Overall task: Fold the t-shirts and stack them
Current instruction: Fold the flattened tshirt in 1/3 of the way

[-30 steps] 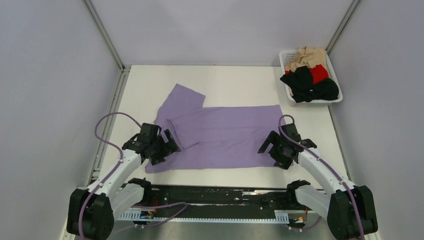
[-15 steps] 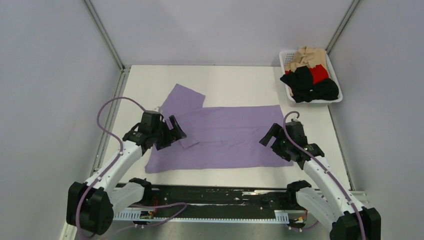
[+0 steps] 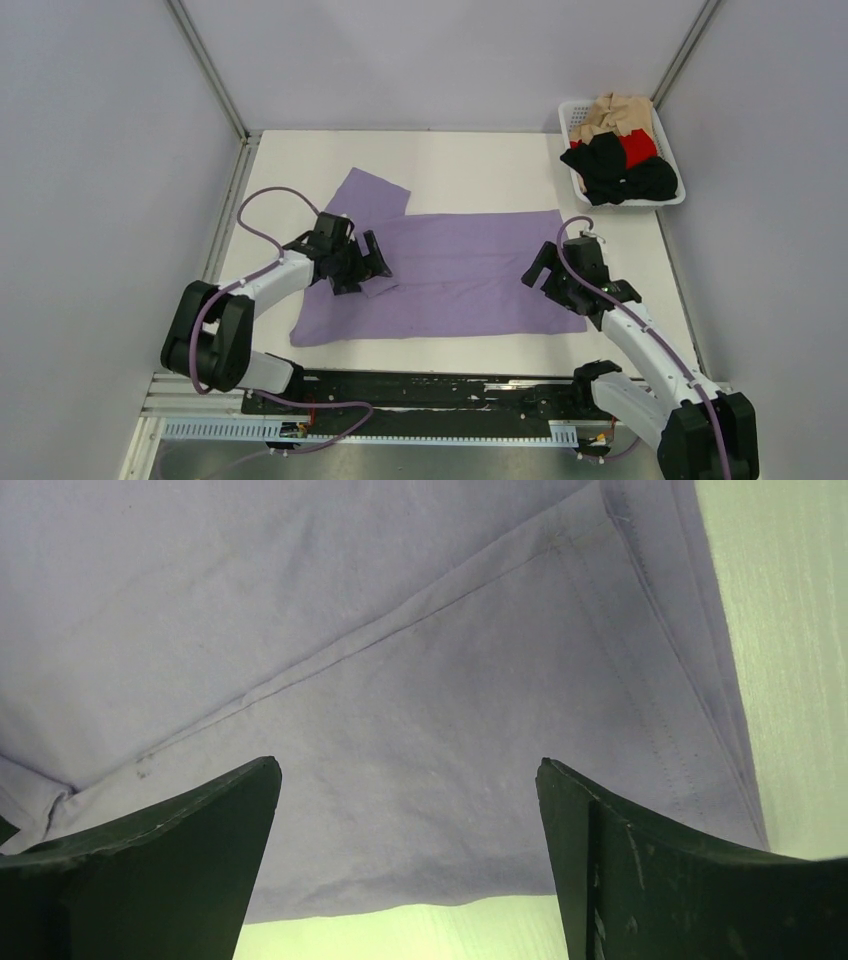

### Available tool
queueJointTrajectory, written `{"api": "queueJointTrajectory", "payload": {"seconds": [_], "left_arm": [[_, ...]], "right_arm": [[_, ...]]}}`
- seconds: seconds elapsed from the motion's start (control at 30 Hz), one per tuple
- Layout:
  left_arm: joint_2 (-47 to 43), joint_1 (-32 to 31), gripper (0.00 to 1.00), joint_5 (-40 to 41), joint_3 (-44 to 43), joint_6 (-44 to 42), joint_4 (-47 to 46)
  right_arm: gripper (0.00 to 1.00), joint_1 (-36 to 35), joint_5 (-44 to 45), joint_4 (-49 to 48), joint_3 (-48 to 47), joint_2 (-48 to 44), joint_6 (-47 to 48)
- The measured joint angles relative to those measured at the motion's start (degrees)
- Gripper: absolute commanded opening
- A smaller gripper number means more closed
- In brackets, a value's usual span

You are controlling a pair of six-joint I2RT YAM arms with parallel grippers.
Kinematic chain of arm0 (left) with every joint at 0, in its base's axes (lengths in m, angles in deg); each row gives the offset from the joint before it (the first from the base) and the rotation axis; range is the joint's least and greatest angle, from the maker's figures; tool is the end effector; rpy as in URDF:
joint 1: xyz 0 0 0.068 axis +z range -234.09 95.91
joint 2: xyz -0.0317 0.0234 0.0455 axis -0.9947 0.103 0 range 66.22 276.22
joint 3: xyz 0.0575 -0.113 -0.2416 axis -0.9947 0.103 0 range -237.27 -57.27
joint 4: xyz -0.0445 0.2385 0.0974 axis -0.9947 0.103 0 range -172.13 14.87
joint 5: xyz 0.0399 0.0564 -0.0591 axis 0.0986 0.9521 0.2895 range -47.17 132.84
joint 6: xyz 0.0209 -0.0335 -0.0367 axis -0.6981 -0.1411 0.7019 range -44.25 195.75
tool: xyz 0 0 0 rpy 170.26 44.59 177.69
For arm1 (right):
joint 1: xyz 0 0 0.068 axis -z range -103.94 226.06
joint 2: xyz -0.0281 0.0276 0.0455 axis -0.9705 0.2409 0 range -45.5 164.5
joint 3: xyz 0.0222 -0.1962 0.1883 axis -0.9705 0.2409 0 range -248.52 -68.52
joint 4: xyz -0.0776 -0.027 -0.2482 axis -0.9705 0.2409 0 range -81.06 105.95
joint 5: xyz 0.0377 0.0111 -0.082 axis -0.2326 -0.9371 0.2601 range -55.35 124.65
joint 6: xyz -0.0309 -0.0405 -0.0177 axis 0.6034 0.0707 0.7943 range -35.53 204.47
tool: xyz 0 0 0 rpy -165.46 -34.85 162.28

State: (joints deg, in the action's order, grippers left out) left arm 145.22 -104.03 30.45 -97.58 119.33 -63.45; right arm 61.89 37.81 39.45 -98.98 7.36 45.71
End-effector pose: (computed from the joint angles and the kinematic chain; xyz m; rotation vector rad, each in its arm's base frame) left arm 0.2391 -0.0948 0.1748 -0.4675 2.6521 -0.6630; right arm 0.1711 0.0412 0.1987 0.5595 2.4575 0.3145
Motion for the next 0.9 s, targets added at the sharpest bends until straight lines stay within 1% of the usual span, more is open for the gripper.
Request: {"api": "queueJointTrajectory", "payload": {"seconds": [0.1, 0.6, 0.8, 0.9], "left_arm": [[2.2, -0.4, 1.00, -0.2, -0.2, 0.1, -1.0], [5.4, -1.5, 1.00, -1.3, -2.7, 0.3, -4.0], [8.4, -1.5, 1.00, -1.2, -6.5, 0.2, -5.3], [11.5, -1.5, 1.00, -1.0, -9.2, 0.0, -6.3]], "right_arm": [[1.00, 0.0, 1.0, -0.7, 0.1, 1.0, 0.2], [1.00, 0.0, 1.9, -3.6, 1.1, 1.6, 0.4], [1.00, 0.0, 2.1, -3.9, 1.1, 2.3, 0.4], [1.00, 0.0, 2.5, -4.1, 1.1, 2.3, 0.5]]}}
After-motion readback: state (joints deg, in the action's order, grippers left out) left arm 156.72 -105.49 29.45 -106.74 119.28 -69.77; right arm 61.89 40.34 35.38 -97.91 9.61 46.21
